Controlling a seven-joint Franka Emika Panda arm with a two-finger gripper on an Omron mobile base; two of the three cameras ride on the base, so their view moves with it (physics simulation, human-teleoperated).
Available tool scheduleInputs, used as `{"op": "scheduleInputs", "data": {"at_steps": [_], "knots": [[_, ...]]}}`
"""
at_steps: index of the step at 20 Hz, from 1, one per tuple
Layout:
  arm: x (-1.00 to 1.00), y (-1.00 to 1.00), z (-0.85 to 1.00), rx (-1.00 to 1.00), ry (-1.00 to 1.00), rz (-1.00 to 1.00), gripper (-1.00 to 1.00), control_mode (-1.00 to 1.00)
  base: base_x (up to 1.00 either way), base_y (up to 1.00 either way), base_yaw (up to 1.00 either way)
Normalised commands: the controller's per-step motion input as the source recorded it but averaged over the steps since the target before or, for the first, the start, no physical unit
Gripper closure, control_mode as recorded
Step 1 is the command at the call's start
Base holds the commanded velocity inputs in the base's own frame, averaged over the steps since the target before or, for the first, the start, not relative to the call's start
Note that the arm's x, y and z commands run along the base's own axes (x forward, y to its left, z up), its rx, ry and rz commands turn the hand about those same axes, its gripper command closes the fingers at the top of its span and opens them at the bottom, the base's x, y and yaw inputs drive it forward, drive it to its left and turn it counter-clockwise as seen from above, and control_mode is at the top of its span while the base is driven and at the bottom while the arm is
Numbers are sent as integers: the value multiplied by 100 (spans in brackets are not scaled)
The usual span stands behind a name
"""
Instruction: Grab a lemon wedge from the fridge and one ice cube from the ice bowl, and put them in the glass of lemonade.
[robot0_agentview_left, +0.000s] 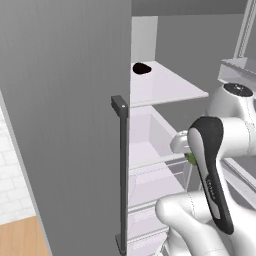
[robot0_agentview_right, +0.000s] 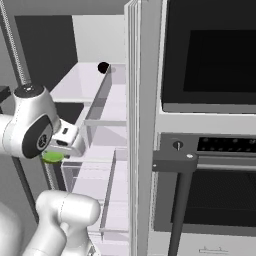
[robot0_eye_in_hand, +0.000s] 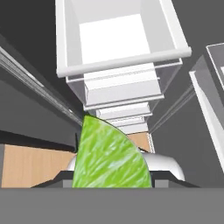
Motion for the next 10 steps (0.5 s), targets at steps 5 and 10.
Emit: {"op": "scheduleInputs", "data": {"at_steps": [5,10], "knots": [[0,0,0,0,0,0,100,100,-96,4,0],[0,0,0,0,0,0,100,100,-100,0,0]]}}
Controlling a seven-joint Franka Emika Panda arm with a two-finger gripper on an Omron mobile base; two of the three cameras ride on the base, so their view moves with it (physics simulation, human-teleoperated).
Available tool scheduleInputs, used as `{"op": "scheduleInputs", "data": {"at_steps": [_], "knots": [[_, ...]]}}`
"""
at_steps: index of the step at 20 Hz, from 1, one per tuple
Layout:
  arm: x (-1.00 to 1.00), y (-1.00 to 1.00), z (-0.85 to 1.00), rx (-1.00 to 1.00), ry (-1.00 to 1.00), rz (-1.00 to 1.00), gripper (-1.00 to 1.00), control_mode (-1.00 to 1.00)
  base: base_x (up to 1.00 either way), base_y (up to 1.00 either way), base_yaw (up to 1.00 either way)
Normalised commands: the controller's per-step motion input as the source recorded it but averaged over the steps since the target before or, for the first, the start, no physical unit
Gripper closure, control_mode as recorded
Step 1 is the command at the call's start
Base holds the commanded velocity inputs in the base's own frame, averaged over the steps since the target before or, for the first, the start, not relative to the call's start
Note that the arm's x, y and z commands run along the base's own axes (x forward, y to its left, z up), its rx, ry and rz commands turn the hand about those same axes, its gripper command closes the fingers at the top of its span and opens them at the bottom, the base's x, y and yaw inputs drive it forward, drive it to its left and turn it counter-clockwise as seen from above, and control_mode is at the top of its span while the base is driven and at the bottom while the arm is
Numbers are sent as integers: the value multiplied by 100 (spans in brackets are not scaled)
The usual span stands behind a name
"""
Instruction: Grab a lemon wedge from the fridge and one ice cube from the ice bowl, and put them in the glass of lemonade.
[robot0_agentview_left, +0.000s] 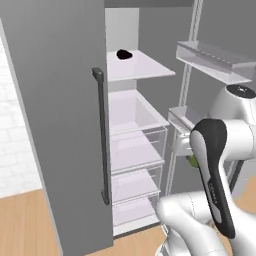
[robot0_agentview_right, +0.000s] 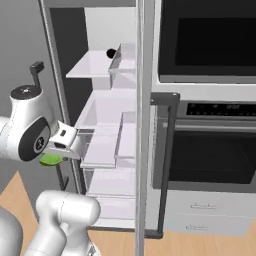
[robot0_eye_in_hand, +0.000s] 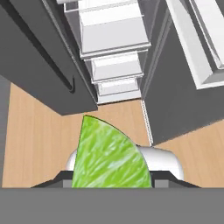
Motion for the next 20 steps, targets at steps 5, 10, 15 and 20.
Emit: {"op": "scheduleInputs", "data": {"at_steps": [5,10,15,20], "knots": [[0,0,0,0,0,0,100,100,-100,0,0],[0,0,0,0,0,0,100,100,-99,-27,-17],[0,0,0,0,0,0,100,100,-70,-50,-51],[0,0,0,0,0,0,100,100,-35,-87,-49]]}}
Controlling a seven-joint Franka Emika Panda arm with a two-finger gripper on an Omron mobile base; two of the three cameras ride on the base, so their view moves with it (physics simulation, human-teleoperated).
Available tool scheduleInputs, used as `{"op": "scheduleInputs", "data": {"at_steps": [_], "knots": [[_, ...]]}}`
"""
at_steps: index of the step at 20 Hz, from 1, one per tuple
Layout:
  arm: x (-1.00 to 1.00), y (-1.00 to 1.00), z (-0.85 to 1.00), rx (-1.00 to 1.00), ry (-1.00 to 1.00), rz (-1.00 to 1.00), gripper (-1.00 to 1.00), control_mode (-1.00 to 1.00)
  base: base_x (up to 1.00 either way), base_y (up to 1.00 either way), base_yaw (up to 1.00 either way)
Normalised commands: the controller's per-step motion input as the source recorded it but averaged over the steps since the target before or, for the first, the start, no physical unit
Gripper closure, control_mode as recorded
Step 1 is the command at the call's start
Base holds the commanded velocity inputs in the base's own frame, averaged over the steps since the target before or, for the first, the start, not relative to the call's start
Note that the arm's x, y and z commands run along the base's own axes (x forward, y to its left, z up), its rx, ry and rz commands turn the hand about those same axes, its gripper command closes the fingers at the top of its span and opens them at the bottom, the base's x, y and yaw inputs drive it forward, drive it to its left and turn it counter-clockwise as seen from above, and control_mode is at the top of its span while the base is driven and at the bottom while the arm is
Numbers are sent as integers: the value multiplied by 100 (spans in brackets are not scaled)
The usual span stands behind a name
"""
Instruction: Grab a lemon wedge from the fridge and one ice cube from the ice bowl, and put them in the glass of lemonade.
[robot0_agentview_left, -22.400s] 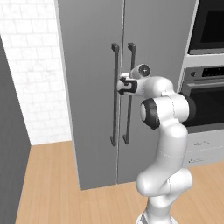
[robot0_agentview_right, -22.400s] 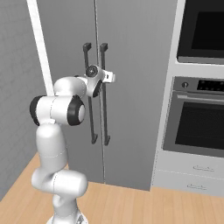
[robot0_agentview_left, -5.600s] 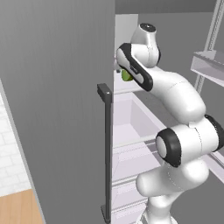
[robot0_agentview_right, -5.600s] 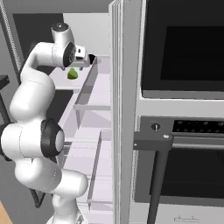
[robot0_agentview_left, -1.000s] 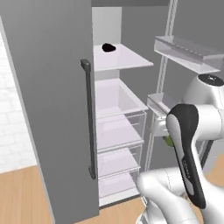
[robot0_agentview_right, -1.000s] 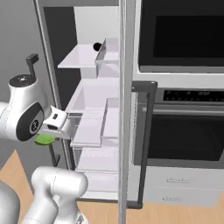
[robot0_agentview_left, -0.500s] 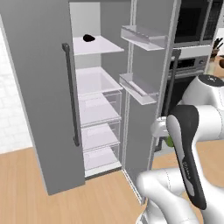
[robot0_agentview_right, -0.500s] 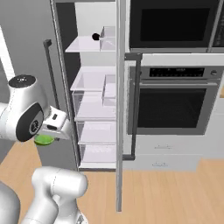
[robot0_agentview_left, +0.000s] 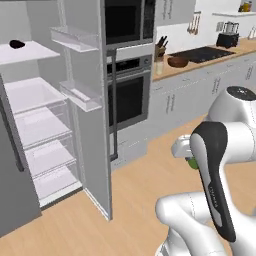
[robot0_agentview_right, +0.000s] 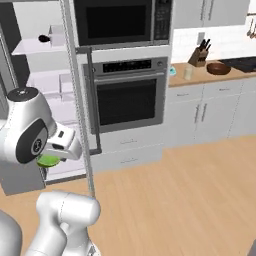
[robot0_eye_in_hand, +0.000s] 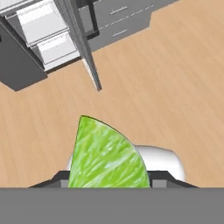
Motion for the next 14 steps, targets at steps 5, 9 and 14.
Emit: {"op": "scheduleInputs", "data": {"at_steps": [5,9,14], "knots": [[0,0,0,0,0,0,100,100,26,-94,-47],[0,0,0,0,0,0,100,100,98,-9,-35],[0,0,0,0,0,0,100,100,100,0,-7]]}}
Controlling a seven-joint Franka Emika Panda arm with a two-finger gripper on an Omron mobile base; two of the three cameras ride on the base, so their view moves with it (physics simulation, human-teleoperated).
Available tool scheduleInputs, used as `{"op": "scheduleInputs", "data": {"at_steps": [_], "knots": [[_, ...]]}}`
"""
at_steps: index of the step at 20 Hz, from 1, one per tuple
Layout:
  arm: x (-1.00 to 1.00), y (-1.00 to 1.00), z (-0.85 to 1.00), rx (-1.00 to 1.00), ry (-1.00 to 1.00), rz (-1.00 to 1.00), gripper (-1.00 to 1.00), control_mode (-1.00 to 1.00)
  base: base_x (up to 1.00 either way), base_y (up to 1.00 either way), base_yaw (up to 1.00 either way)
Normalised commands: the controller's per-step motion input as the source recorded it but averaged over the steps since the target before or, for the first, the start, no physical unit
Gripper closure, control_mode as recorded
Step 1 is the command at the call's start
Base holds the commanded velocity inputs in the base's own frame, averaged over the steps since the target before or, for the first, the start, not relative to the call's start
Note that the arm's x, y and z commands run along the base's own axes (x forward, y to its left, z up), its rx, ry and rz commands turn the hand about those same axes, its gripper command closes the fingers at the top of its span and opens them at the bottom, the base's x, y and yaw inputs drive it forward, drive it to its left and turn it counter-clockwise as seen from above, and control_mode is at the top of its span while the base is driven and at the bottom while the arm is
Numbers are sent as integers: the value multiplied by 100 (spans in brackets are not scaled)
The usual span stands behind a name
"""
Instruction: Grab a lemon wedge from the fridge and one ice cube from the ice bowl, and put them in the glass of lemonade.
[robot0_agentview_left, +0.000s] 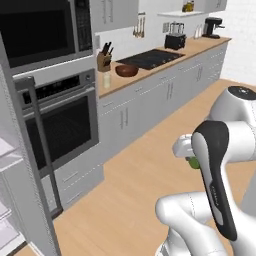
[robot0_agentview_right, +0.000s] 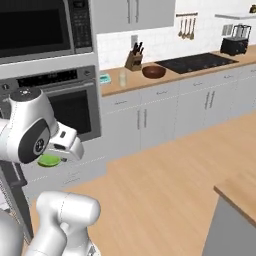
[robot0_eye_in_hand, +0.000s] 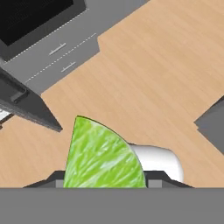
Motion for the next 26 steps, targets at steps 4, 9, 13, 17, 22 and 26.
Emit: {"op": "scheduleInputs", "data": {"at_steps": [4,9,13,17,22,26], "knots": [[0,0,0,0,0,0,100,100,100,0,0],[0,0,0,0,0,0,100,100,100,0,1],[0,0,0,0,0,0,100,100,100,0,4],[0,0,0,0,0,0,100,100,100,-3,9],[0,0,0,0,0,0,100,100,97,-54,18],[0,0,0,0,0,0,100,100,91,-75,27]]}}
